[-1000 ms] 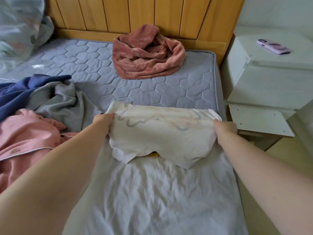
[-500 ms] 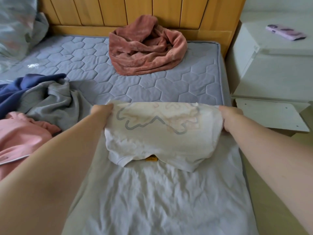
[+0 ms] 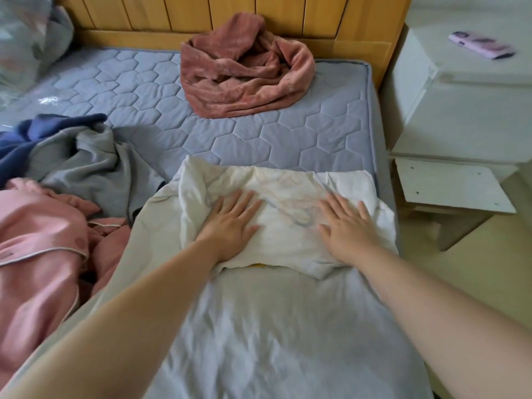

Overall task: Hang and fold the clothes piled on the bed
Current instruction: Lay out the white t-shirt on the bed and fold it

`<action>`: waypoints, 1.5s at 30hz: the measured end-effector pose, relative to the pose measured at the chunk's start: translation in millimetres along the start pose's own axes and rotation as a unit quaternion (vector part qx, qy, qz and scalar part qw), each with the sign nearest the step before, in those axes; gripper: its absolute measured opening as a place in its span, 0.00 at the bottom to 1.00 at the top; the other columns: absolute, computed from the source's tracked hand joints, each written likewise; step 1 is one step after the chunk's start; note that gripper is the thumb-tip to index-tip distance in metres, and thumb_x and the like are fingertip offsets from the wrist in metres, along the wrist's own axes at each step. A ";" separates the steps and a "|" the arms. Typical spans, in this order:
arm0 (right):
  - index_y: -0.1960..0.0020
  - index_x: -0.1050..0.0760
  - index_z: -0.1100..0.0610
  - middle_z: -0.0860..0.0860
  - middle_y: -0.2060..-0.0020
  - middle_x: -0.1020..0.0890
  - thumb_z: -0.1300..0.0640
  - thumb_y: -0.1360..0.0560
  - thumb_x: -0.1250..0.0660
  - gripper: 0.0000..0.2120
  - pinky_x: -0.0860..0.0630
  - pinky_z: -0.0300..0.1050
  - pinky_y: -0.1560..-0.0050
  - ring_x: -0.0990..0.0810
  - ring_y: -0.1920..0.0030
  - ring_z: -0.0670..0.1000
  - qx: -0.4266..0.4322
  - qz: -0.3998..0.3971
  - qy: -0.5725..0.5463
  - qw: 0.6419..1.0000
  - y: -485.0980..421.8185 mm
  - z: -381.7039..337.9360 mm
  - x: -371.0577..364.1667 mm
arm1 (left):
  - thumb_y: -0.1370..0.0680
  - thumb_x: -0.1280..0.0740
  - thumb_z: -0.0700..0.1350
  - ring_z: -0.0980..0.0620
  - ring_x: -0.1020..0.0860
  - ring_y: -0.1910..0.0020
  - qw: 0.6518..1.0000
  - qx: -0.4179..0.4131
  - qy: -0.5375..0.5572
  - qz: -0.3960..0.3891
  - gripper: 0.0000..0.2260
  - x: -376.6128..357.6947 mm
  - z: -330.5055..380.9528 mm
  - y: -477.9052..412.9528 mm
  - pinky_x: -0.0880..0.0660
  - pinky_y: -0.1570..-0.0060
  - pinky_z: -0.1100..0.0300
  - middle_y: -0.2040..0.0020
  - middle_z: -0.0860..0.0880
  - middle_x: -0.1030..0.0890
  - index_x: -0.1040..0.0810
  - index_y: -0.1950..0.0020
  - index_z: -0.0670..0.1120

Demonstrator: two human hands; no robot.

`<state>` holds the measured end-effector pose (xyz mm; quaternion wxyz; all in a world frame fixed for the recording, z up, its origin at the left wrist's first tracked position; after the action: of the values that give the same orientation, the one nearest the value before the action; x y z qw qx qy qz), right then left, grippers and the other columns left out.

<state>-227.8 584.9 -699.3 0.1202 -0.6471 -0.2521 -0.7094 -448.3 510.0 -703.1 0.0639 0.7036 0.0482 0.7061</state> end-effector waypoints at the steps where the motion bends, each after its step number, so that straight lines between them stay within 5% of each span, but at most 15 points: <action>1: 0.22 0.60 0.50 0.46 0.23 0.60 0.43 0.19 0.59 0.28 0.64 0.56 0.26 0.63 0.24 0.47 -0.034 -0.007 0.006 0.999 3.2 8.9 1.6 | 0.26 0.66 0.65 0.51 0.59 0.23 1.000 0.012 0.002 0.002 0.33 1.5 -8.8 7.1 0.60 0.26 0.50 0.21 0.53 0.57 0.58 0.22 0.56; 4: 0.23 0.48 0.56 0.53 0.22 0.49 0.45 0.19 0.55 0.28 0.58 0.59 0.26 0.54 0.23 0.53 -0.072 0.063 -0.026 0.995 20.2 6.9 21.7 | 0.24 0.59 0.67 0.50 0.55 0.22 0.999 0.031 0.016 0.011 0.34 17.4 -13.4 26.2 0.56 0.25 0.50 0.21 0.50 0.52 0.52 0.21 0.53; 8: 0.45 0.23 0.61 0.58 0.45 0.22 0.43 0.29 0.40 0.24 0.29 0.52 0.41 0.25 0.42 0.58 0.148 0.223 -0.139 0.953 69.1 -54.1 45.3 | 0.31 0.60 0.75 0.50 0.43 0.24 0.992 -0.122 0.024 0.006 0.44 30.3 22.0 60.3 0.47 0.26 0.52 0.23 0.50 0.41 0.41 0.23 0.50; 11: 0.64 0.25 0.58 0.53 0.63 0.24 0.52 0.39 0.32 0.09 0.27 0.47 0.62 0.24 0.61 0.57 0.190 0.188 -0.071 0.961 85.0 -73.5 31.7 | 0.28 0.47 0.56 0.47 0.24 0.36 0.985 -0.170 -0.009 0.031 0.28 20.0 20.0 85.3 0.24 0.42 0.50 0.33 0.48 0.25 0.23 0.35 0.45; 14: 0.69 0.30 0.57 0.52 0.69 0.28 0.67 0.45 0.30 0.10 0.32 0.46 0.69 0.28 0.68 0.55 0.205 0.188 0.022 0.960 90.7 -57.8 34.7 | 0.29 0.44 0.47 0.44 0.18 0.47 0.982 -0.156 -0.022 0.107 0.21 21.4 -5.6 106.2 0.18 0.60 0.50 0.43 0.45 0.18 0.18 0.45 0.41; 17: 0.68 0.29 0.57 0.52 0.69 0.28 0.66 0.36 0.44 0.08 0.33 0.46 0.67 0.28 0.67 0.54 0.198 0.202 0.061 0.957 100.1 -42.8 44.7 | 0.29 0.44 0.43 0.42 0.18 0.48 0.978 -0.146 -0.039 0.148 0.21 23.9 -16.7 123.1 0.20 0.55 0.48 0.44 0.42 0.18 0.18 0.45 0.38; 20: 0.56 0.23 0.55 0.51 0.57 0.25 0.63 0.27 0.44 0.11 0.33 0.46 0.55 0.26 0.54 0.54 0.185 0.077 0.082 0.976 101.7 -40.1 23.1 | 0.31 0.45 0.47 0.43 0.18 0.48 0.981 -0.121 -0.070 0.133 0.23 18.5 -13.4 130.3 0.22 0.50 0.47 0.45 0.43 0.18 0.18 0.44 0.40; 24: 0.61 0.24 0.59 0.53 0.61 0.23 0.59 0.32 0.46 0.12 0.27 0.49 0.57 0.24 0.58 0.57 0.153 0.123 -0.016 0.980 101.2 -45.2 38.9 | 0.28 0.46 0.49 0.45 0.19 0.64 0.975 -0.084 0.059 0.198 0.16 51.6 -5.0 121.7 0.28 0.53 0.55 0.65 0.48 0.19 0.20 0.64 0.46; 27: 0.38 0.25 0.60 0.59 0.39 0.24 0.53 0.25 0.51 0.23 0.29 0.57 0.39 0.26 0.39 0.61 0.124 0.111 -0.044 0.985 87.0 -62.6 44.9 | 0.22 0.53 0.54 0.43 0.25 0.36 0.988 -0.020 0.049 0.142 0.25 59.9 1.2 93.4 0.31 0.37 0.47 0.37 0.45 0.22 0.21 0.39 0.46; 30: 0.22 0.52 0.54 0.50 0.22 0.52 0.45 0.18 0.58 0.27 0.59 0.58 0.26 0.55 0.23 0.51 -0.003 -0.051 -0.013 0.999 76.2 -27.9 8.7 | 0.19 0.57 0.60 0.47 0.53 0.22 0.985 0.146 -0.055 -0.080 0.28 20.1 -43.3 88.0 0.52 0.28 0.42 0.21 0.50 0.51 0.52 0.21 0.49; 33: 0.24 0.44 0.56 0.51 0.24 0.43 0.46 0.18 0.58 0.26 0.56 0.59 0.26 0.48 0.24 0.51 -0.134 -0.005 0.006 0.991 71.3 28.5 16.4 | 0.19 0.54 0.59 0.46 0.39 0.30 0.947 0.303 -0.092 -0.057 0.25 35.6 -80.5 95.8 0.42 0.33 0.43 0.31 0.48 0.30 0.31 0.30 0.48; 36: 0.41 0.25 0.58 0.55 0.39 0.24 0.51 0.22 0.52 0.21 0.39 0.61 0.32 0.29 0.36 0.57 -0.127 0.154 0.013 0.980 59.6 40.2 53.0 | 0.21 0.42 0.49 0.46 0.29 0.44 0.956 0.222 -0.132 0.136 0.11 78.1 -67.0 69.4 0.35 0.46 0.51 0.47 0.49 0.23 0.20 0.49 0.48; 39: 0.38 0.29 0.59 0.58 0.34 0.29 0.52 0.23 0.45 0.18 0.36 0.58 0.32 0.32 0.33 0.58 -0.058 0.188 0.017 0.980 30.6 23.2 70.3 | 0.26 0.33 0.43 0.42 0.28 0.45 0.964 0.130 -0.081 0.218 0.10 97.5 -44.1 28.5 0.32 0.48 0.48 0.46 0.43 0.24 0.22 0.46 0.43; 42: 0.25 0.45 0.58 0.57 0.24 0.46 0.50 0.20 0.46 0.26 0.48 0.55 0.26 0.48 0.24 0.56 -0.027 0.126 -0.021 0.991 -6.0 8.7 74.4 | 0.20 0.41 0.49 0.44 0.44 0.26 0.988 0.068 -0.068 0.118 0.24 86.7 -16.7 -16.8 0.44 0.29 0.48 0.25 0.45 0.41 0.41 0.25 0.47; 45: 0.22 0.58 0.56 0.55 0.23 0.57 0.50 0.22 0.40 0.36 0.55 0.56 0.25 0.57 0.23 0.55 0.001 0.072 -0.022 0.997 -36.9 4.5 76.0 | 0.21 0.42 0.59 0.47 0.59 0.23 0.996 0.045 -0.080 -0.004 0.36 71.2 -12.9 -49.6 0.56 0.25 0.45 0.21 0.50 0.57 0.60 0.22 0.50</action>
<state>-252.4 630.1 -632.2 0.1661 -0.6787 -0.2086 -0.6843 -460.2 570.5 -640.7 0.0390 0.7596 0.0777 0.6445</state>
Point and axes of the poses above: each hand's wrist, its own y-axis away from the middle knuckle, its own x-axis out of the back of the hand, z = x × y, the point moved 7 cm from there along -y, towards the middle knuckle
